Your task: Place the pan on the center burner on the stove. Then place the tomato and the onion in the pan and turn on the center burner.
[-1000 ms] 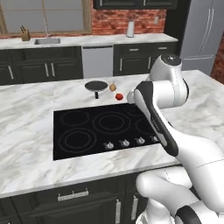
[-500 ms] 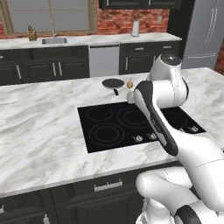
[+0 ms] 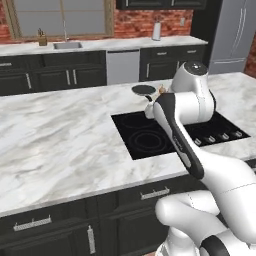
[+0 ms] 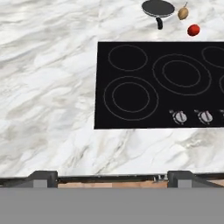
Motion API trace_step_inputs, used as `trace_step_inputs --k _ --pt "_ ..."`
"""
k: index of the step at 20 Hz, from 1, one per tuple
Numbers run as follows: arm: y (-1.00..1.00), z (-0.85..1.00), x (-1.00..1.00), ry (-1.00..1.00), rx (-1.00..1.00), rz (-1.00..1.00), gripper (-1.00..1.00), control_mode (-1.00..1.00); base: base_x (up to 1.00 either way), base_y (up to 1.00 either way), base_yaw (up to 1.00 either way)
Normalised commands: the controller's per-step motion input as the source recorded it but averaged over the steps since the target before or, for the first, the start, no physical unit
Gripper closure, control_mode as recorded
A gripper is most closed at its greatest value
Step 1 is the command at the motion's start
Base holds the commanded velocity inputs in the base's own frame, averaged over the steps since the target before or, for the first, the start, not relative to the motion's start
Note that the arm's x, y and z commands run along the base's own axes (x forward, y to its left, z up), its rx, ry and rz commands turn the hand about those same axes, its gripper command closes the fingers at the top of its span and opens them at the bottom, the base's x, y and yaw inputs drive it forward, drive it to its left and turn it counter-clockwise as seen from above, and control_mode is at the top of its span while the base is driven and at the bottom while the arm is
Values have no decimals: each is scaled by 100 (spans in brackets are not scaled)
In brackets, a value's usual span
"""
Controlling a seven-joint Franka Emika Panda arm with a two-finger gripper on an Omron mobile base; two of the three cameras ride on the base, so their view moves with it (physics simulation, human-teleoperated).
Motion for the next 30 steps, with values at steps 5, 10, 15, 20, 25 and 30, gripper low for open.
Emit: trace_step_inputs --k 5,10,15,20,25,30 --pt "0 0 0 0 0 0 -100 100 -27 83 -13" --pt "0 0 0 0 0 0 -100 100 -26 81 -15" --pt "0 0 0 0 0 0 -100 100 -29 75 -16" --pt "0 0 0 0 0 0 -100 100 -22 73 -19" --pt "0 0 0 0 0 0 -100 100 -14 76 -23" --pt "0 0 0 0 0 0 -100 100 -15 77 -25"
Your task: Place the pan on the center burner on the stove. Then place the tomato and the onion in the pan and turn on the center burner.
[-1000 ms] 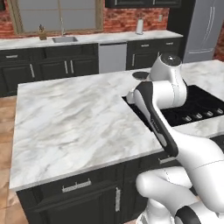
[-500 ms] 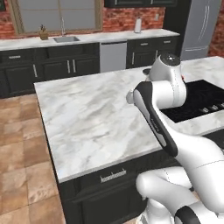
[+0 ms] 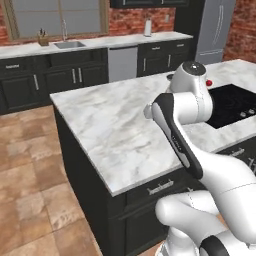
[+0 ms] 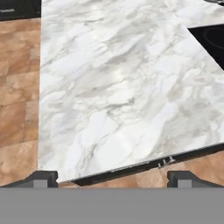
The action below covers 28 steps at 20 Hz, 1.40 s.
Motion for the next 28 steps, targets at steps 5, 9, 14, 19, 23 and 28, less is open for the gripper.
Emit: trace_step_inputs --k 5,9,14,19,23,28 --pt "0 0 0 0 0 0 -100 100 -9 80 -27" --pt "0 0 0 0 0 0 -100 100 -2 76 -28" --pt "0 0 0 0 0 0 -100 100 4 71 -30" --pt "0 0 0 0 0 0 -100 100 28 72 -33" --pt "0 0 0 0 0 0 -100 100 40 75 -32" --pt "0 0 0 0 0 0 -100 100 26 84 -34"
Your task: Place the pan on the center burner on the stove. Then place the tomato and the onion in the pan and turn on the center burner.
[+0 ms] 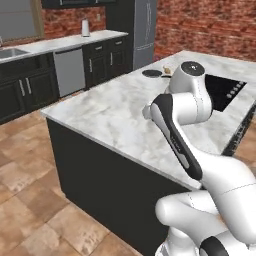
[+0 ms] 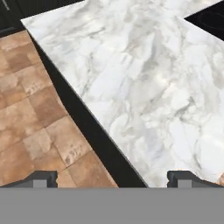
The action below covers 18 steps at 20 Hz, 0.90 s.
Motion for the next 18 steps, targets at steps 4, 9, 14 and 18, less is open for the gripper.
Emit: trace_step_inputs --k 4,9,14,18 --pt "0 0 0 0 0 0 -100 100 24 89 -35" --pt "0 0 0 0 0 0 -100 100 24 88 -35" --pt "0 0 0 0 0 0 -100 100 25 95 -36" --pt "0 0 0 0 0 0 -100 100 16 100 -37"
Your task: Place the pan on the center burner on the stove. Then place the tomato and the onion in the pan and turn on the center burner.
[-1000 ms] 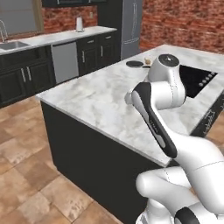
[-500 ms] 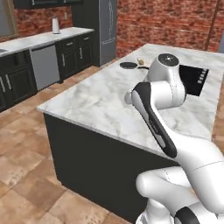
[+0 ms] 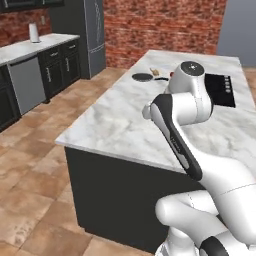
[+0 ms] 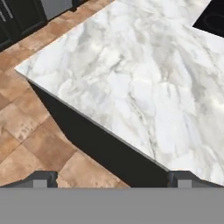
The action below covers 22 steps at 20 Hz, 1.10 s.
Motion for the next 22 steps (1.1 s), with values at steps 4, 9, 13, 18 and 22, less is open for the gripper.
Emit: trace_step_inputs --k 4,9,13,18,22 --pt "0 0 0 0 0 0 -100 100 5 99 -37" --pt "0 0 0 0 0 0 -100 100 6 97 -38" --pt "0 0 0 0 0 0 -100 100 15 88 -38" --pt "0 0 0 0 0 0 -100 100 17 83 -38" --pt "0 0 0 0 0 0 -100 100 17 81 -39"
